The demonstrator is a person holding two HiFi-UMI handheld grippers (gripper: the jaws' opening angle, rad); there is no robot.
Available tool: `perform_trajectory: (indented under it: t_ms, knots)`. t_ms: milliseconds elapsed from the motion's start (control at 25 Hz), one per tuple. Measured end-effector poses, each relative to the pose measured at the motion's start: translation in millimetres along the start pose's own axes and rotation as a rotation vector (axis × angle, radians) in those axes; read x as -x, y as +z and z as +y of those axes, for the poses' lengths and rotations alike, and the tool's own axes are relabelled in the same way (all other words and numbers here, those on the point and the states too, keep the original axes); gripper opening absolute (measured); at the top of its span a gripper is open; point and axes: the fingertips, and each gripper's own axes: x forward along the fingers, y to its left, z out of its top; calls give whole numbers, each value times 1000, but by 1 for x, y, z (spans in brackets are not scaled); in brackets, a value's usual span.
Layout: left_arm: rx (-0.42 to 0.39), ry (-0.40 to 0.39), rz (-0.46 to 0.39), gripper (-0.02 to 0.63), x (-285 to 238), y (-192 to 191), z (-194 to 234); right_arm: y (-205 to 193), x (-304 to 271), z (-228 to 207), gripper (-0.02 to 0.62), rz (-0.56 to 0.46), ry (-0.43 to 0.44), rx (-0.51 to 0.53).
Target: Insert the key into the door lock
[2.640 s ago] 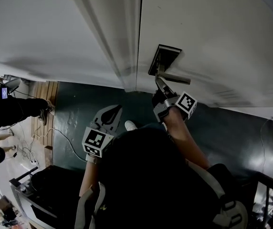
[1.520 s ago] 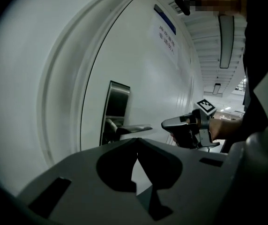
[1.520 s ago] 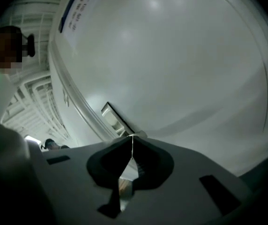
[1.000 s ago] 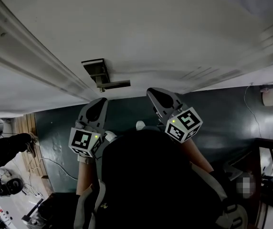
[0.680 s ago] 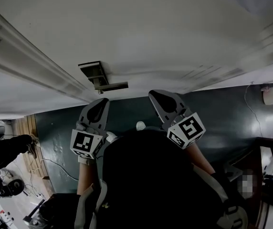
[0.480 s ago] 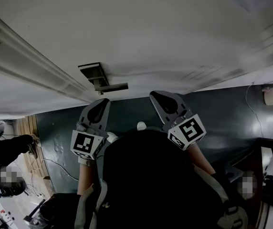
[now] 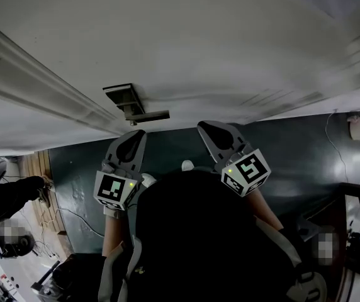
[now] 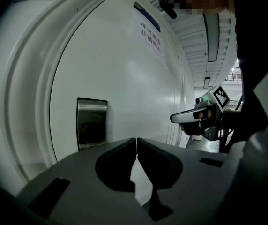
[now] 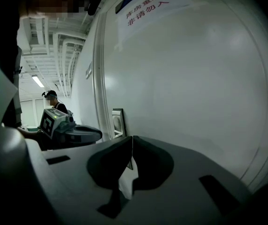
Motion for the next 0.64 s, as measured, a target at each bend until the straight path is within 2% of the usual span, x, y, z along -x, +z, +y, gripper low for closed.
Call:
perform_trajectory:
  t_ms: [640]
  knots:
    - [1, 32, 17, 9, 6, -7, 3, -5, -6, 0, 18, -3, 17, -12]
